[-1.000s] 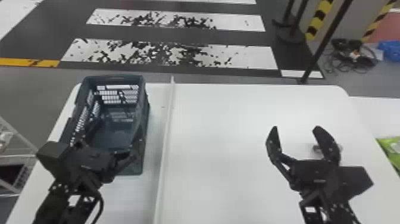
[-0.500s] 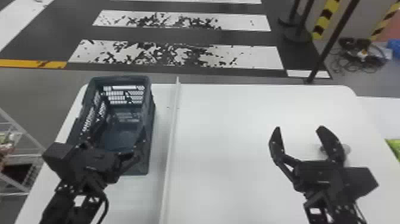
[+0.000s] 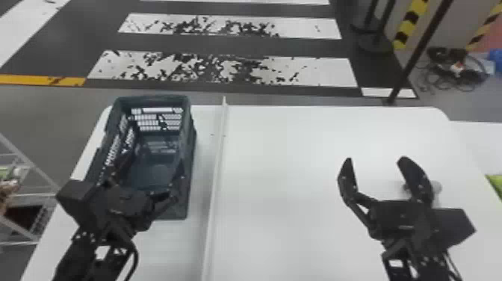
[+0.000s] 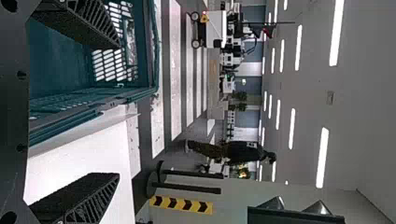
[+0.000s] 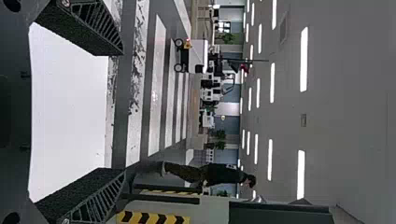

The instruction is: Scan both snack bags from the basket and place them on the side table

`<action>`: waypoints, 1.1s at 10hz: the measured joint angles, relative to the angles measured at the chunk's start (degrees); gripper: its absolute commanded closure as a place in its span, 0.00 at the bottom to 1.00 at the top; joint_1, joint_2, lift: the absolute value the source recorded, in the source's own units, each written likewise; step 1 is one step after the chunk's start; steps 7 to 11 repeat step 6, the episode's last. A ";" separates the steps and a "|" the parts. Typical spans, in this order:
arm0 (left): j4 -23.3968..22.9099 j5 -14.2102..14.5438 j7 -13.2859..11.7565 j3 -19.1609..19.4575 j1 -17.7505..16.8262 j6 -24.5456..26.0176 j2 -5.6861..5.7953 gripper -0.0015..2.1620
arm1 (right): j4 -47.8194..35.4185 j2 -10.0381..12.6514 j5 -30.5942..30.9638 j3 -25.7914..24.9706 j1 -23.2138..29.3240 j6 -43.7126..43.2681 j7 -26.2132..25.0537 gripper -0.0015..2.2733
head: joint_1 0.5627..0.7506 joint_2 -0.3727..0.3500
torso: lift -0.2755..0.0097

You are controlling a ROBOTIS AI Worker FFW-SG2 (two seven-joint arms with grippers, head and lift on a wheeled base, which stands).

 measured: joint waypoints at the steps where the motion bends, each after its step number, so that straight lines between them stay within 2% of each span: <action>1: 0.00 -0.05 0.00 0.00 0.00 0.00 -0.03 0.00 | 0.00 -0.03 0.00 0.00 -0.02 0.00 -0.01 0.01 | 0.70 0.52 | 0.70; 11: -0.17 -0.08 0.00 0.13 0.10 0.00 -0.03 0.00 | 0.00 0.04 0.00 0.00 -0.11 0.00 -0.18 0.01 | 0.70 0.52 | 0.70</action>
